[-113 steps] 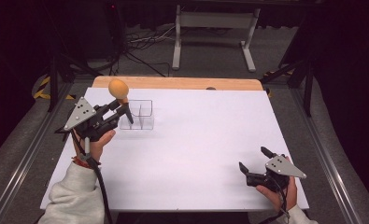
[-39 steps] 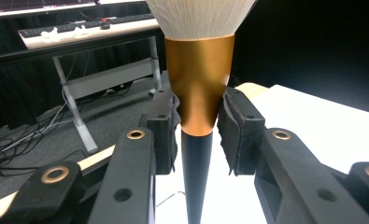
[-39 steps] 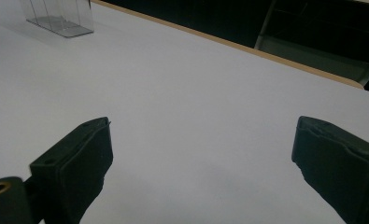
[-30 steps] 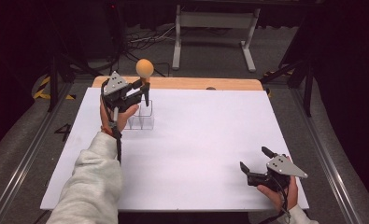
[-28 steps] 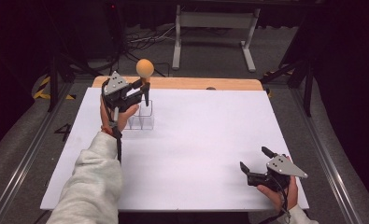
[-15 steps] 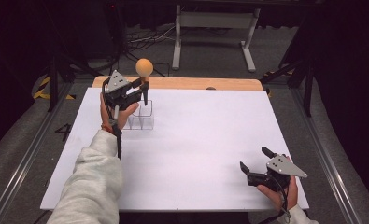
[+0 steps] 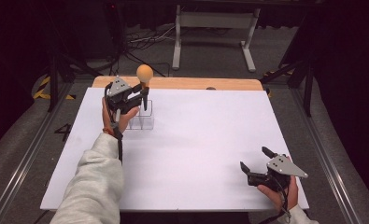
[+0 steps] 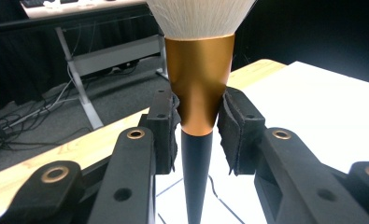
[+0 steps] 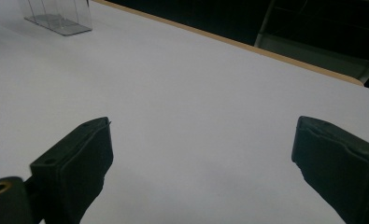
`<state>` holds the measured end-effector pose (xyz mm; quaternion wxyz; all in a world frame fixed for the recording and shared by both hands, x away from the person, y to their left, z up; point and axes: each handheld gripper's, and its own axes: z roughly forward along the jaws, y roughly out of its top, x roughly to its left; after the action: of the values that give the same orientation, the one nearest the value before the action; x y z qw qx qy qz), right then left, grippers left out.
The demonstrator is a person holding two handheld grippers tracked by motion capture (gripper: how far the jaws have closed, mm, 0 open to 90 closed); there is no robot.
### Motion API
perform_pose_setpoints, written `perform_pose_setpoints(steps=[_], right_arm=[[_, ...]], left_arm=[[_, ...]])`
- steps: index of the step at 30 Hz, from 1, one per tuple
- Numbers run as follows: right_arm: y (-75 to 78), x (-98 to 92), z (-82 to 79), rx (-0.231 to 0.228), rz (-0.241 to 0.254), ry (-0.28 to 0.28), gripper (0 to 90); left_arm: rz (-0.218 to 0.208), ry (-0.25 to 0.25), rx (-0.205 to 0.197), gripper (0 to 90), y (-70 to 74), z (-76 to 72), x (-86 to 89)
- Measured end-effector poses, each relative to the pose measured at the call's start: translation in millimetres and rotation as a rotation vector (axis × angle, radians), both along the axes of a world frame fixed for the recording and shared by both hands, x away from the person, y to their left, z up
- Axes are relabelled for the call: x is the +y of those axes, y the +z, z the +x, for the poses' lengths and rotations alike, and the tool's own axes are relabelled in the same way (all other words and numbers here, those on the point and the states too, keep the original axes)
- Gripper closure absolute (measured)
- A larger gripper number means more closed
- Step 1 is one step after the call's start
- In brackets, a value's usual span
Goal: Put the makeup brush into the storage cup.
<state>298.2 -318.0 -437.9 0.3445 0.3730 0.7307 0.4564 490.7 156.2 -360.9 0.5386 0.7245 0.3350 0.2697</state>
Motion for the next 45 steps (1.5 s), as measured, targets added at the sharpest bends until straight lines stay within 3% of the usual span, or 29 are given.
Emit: perform_pose_setpoints(steps=[6,17,29,38,45], right_arm=[[0.0,-0.3,-0.6,0.003,-0.003,-0.002,6.0],[0.6,-1.2,-3.4,-0.001,-0.001,-0.005,6.1],[0.5,-4.2,-8.0,-0.002,-0.003,-0.016,6.1],[0.5,-9.7,-15.6,-0.005,-0.004,-0.039,6.2],[0.7,-11.1,-17.1,-0.006,-0.002,-0.043,6.2]], left_arm=[[0.018,0.007,0.024,67.9,-9.3,-0.5,0.8],[0.004,-0.014,0.036,67.9,-17.5,-4.4,0.9],[0.027,-0.022,0.056,67.9,-26.0,-6.5,-0.2],[0.057,-0.034,0.06,67.8,-28.4,-5.2,-7.1],[0.056,-0.031,0.068,67.7,-29.2,-5.3,-9.2]])
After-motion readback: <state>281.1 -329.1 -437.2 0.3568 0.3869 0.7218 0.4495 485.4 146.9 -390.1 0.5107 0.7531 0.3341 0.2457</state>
